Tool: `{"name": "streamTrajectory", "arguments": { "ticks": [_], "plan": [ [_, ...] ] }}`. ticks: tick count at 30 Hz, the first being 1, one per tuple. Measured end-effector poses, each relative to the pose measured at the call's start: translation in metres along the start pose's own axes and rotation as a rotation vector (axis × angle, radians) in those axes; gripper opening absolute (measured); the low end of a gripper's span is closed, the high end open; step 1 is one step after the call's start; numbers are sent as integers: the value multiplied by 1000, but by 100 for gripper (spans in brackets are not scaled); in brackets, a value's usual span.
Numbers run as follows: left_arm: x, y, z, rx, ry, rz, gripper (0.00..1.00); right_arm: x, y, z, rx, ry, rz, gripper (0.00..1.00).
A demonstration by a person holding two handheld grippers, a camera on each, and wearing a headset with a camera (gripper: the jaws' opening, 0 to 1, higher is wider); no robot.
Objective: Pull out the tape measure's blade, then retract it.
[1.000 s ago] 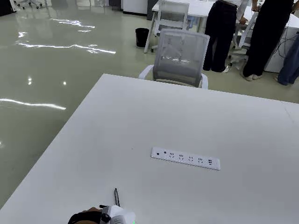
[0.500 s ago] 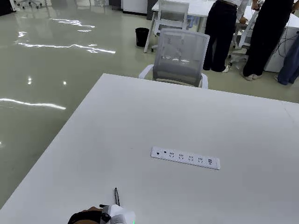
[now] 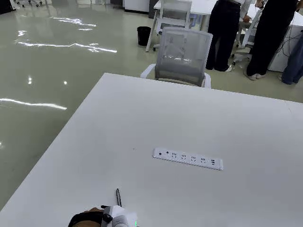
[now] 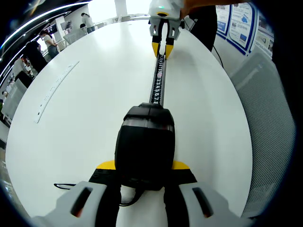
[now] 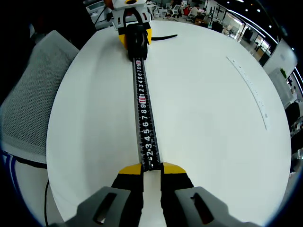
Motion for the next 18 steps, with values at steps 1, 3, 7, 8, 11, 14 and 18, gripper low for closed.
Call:
{"name": "streamTrajectory", "arguments": {
  "ticks": [1, 3, 7, 8, 11, 14, 18],
  "plan": [
    [0, 0, 0, 0, 0, -1, 31, 1, 0, 0, -1, 0, 0, 11],
    [0, 0, 0, 0, 0, -1, 31, 1, 0, 0, -1, 0, 2, 11],
    [-1, 0, 1, 0, 0, -1, 31, 1, -3, 0, -4, -1, 4, 11],
    [-1, 0, 1, 1, 0, -2, 31, 1, -3, 0, -5, -1, 4, 11],
    [-1, -1, 1, 2, -1, -3, 31, 0, -5, 1, -7, -2, 6, 11],
    [-2, -1, 1, 2, -1, -3, 31, 2, -5, 1, -7, -1, 10, 11],
    [-2, -1, 1, 3, -2, -5, 31, 3, -6, 1, -10, -3, 10, 11]
  ]
}}
Point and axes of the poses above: the centre of the closed fingertips' face, and the gripper's own axes: x roughly backward along the fingers, z roughly to its left, y roughly out of its top, the point moved 4 cm from there along x, roughly backward along the fingers, and after that the axes turned 13 degrees about x, right-handed, at the moved point
